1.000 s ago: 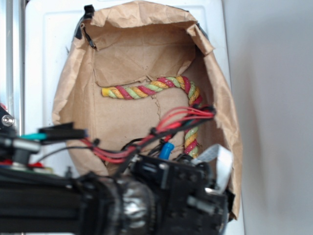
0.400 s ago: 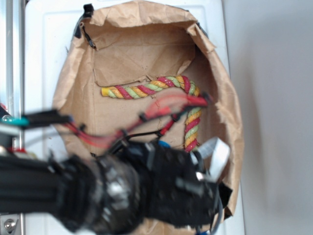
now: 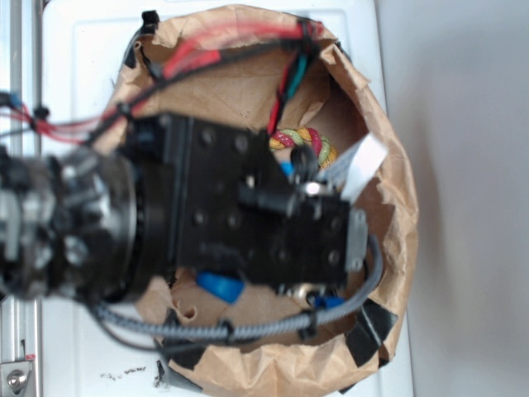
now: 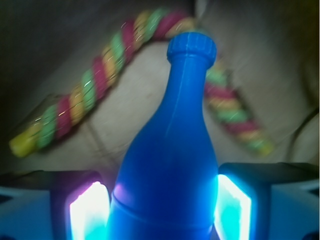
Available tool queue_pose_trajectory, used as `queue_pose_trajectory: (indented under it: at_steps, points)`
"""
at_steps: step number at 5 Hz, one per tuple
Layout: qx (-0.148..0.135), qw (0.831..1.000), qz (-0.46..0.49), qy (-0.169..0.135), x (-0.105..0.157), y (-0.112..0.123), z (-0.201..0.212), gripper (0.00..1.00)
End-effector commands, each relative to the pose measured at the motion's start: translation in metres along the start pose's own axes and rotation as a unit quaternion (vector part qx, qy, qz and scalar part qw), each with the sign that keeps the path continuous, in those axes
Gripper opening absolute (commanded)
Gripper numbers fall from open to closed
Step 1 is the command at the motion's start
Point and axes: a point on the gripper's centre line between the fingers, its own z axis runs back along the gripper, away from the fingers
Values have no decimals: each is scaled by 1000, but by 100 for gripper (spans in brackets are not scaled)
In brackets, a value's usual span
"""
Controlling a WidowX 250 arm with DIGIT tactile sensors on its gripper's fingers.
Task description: Grab the blue bottle.
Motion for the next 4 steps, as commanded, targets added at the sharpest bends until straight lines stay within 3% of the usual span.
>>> queue_pose_trajectory:
  at_steps: [1, 2, 3, 4]
  points:
    - [59, 992, -84, -71, 19, 5, 103, 0]
    - [82, 984, -131, -90, 11, 1, 119, 0]
    - [34, 990, -107, -83, 14, 7, 128, 0]
    - [38, 987, -104, -117, 8, 6, 130, 0]
